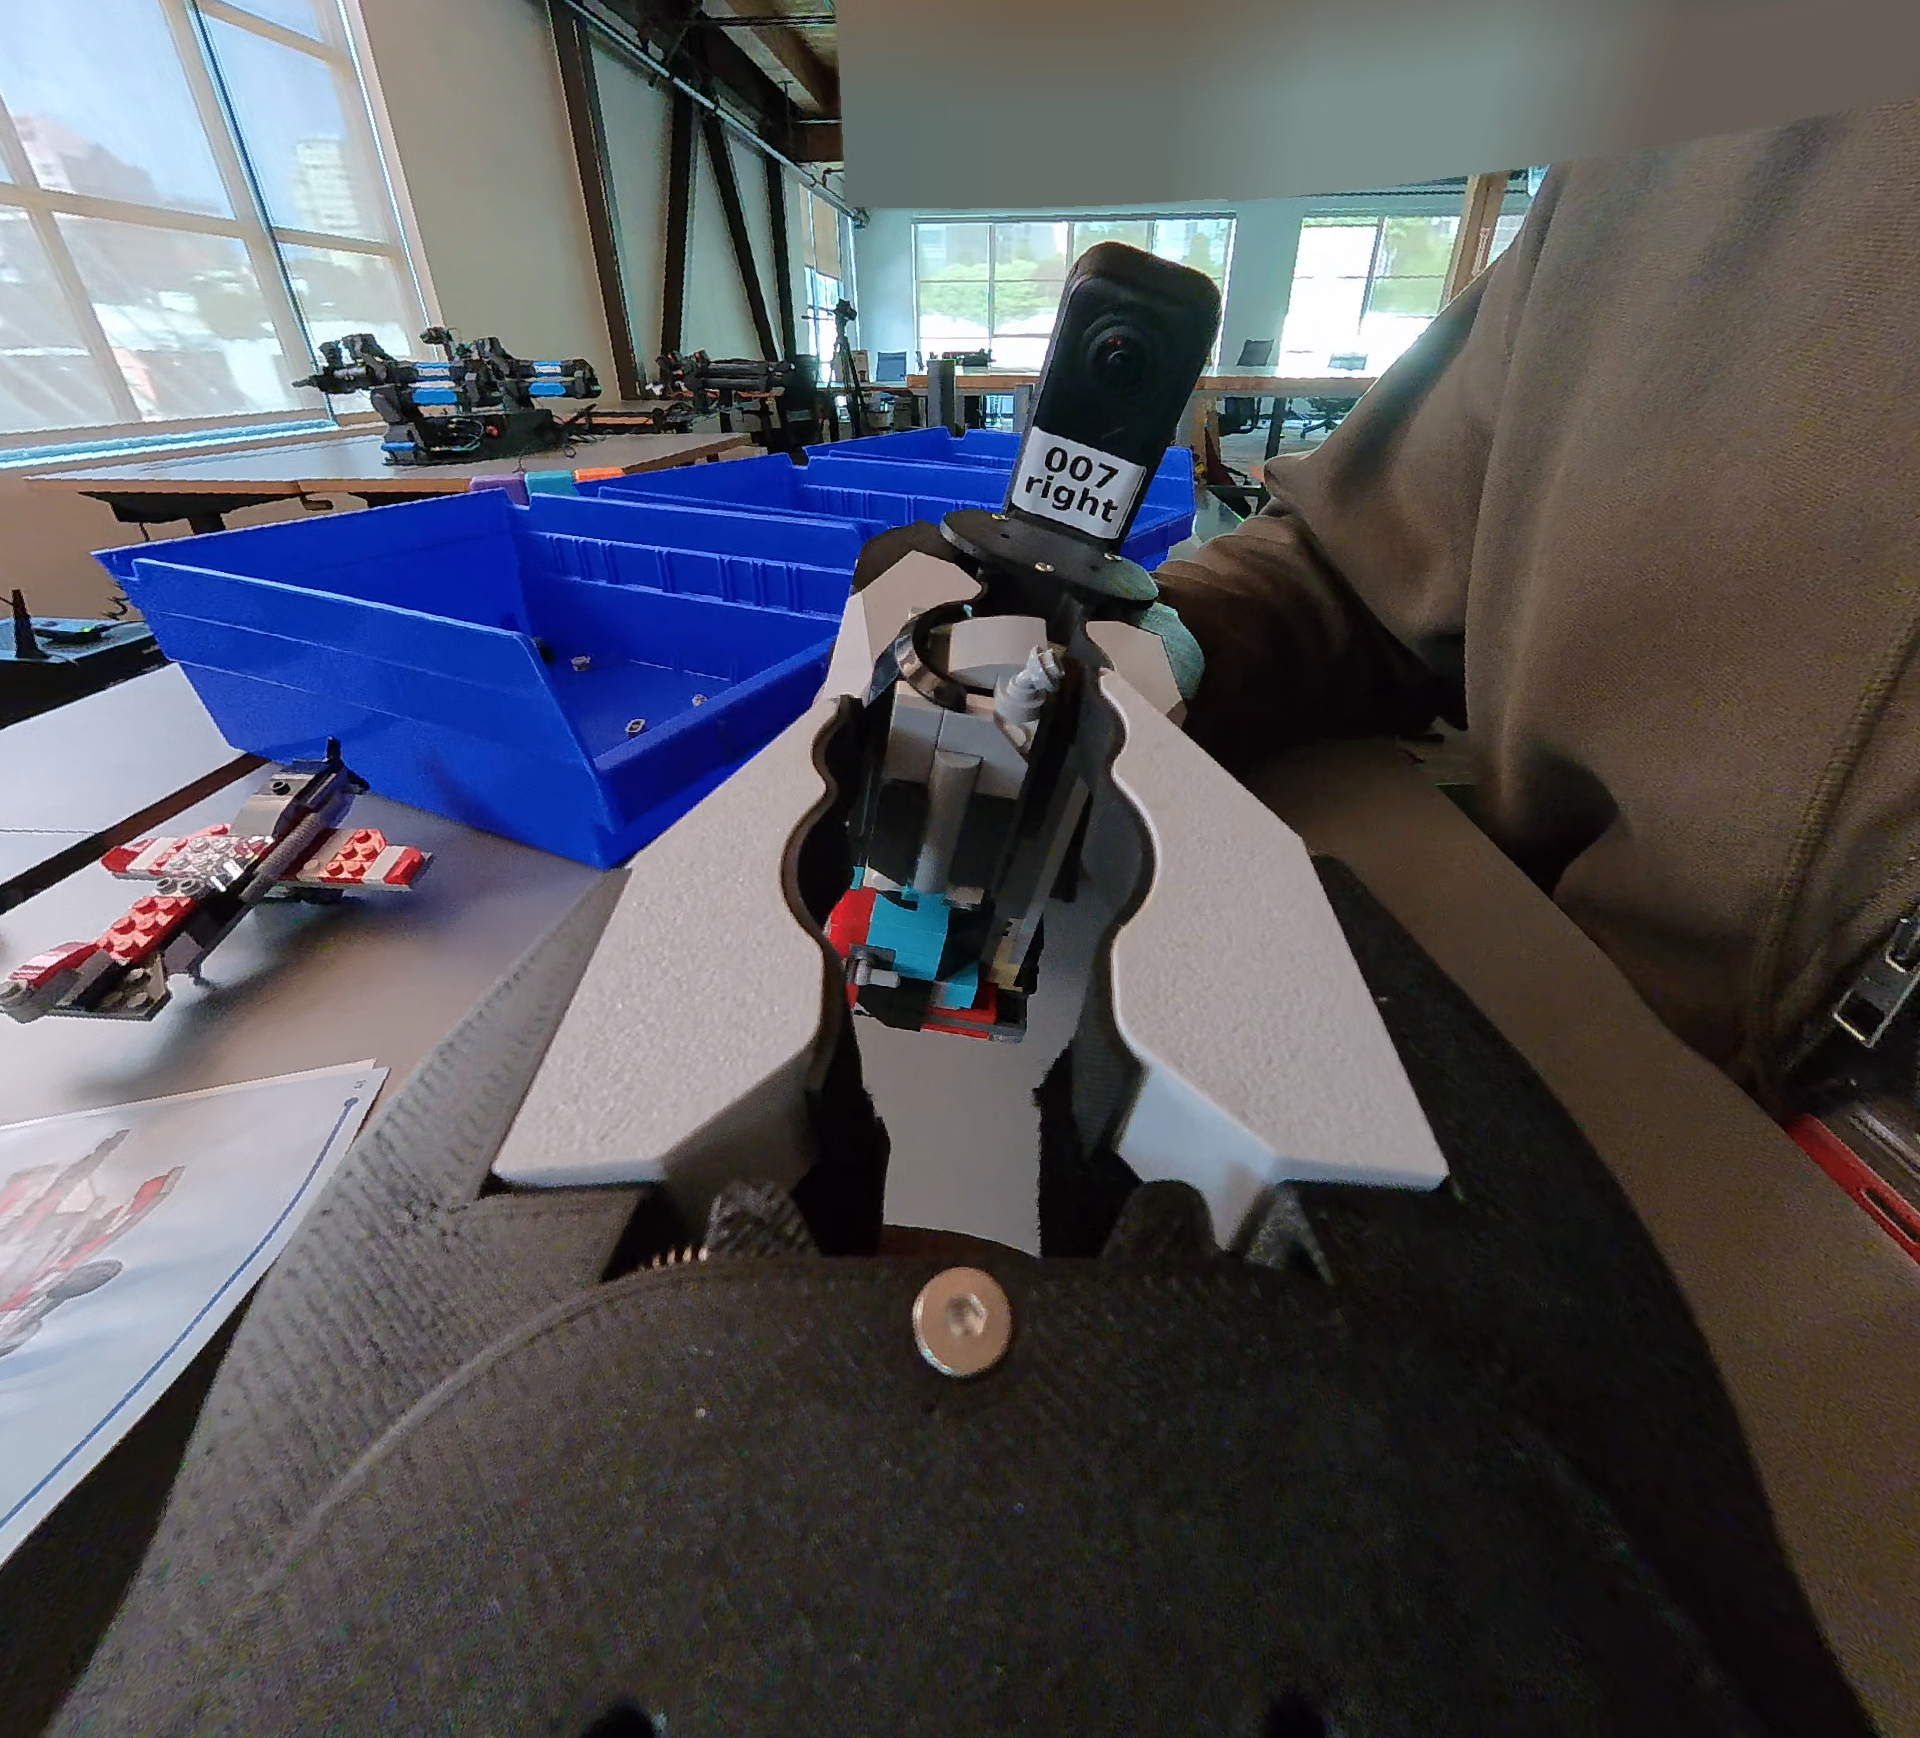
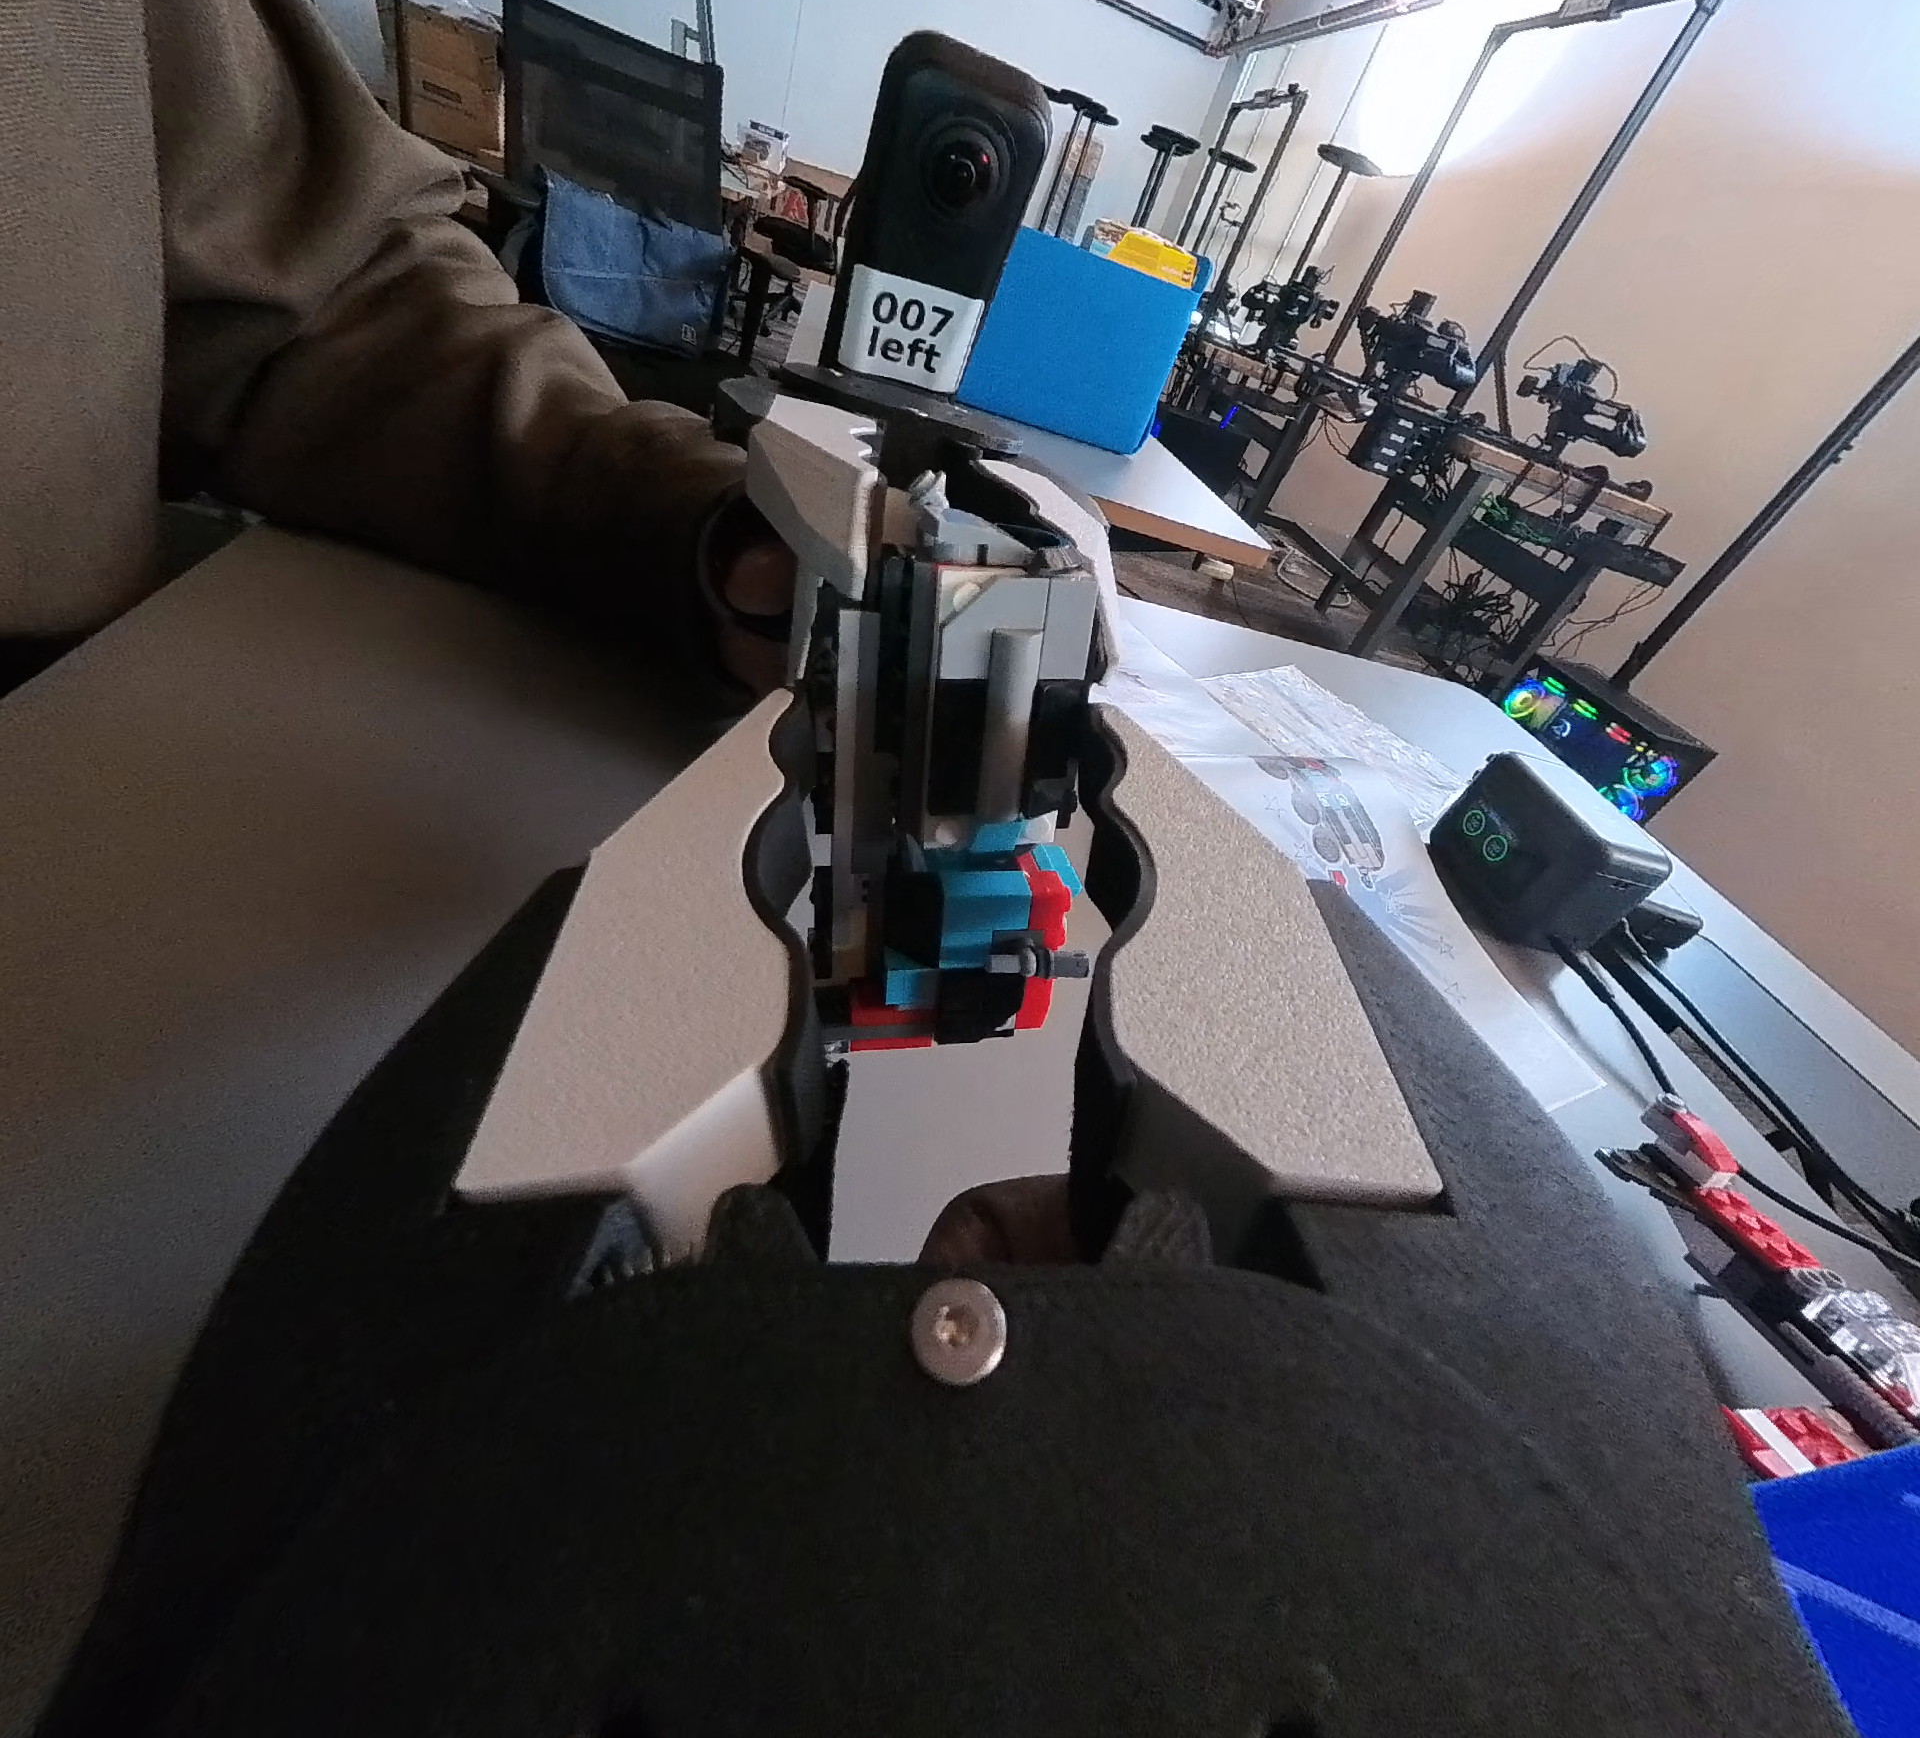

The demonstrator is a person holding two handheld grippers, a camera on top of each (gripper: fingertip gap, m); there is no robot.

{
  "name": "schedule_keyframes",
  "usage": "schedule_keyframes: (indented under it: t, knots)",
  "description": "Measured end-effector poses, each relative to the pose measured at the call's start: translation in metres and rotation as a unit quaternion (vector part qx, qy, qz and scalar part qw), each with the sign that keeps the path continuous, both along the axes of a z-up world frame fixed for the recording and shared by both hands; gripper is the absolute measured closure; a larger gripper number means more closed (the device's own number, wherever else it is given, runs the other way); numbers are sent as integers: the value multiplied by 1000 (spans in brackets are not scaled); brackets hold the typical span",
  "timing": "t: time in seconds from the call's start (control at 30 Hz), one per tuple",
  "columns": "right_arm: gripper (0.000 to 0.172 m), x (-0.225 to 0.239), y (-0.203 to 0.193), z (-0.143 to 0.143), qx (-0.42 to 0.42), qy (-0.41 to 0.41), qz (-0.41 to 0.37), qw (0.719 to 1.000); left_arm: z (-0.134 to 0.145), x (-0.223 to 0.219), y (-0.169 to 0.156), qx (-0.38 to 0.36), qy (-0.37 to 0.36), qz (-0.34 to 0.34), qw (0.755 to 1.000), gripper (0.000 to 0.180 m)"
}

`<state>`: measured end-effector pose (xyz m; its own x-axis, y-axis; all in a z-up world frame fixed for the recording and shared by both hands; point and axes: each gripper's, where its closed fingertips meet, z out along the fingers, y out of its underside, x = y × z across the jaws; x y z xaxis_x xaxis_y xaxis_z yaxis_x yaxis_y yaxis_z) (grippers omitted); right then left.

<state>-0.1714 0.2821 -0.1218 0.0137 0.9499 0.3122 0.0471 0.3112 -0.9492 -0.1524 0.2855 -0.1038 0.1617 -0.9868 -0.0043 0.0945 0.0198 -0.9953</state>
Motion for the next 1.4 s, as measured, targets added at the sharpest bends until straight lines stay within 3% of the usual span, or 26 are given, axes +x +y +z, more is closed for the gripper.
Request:
schedule_keyframes:
  t: [1.13, 1.4]
  knots:
    - [122, -4, -5, 2, 6, -3, 3, 1000, 5, -5, -8, -15, -22, -33, 999, 136]
    - [122, -6, -4, -1, 4, -11, 1, 1000, 3, -4, -11, -24, -21, -46, 998, 127]
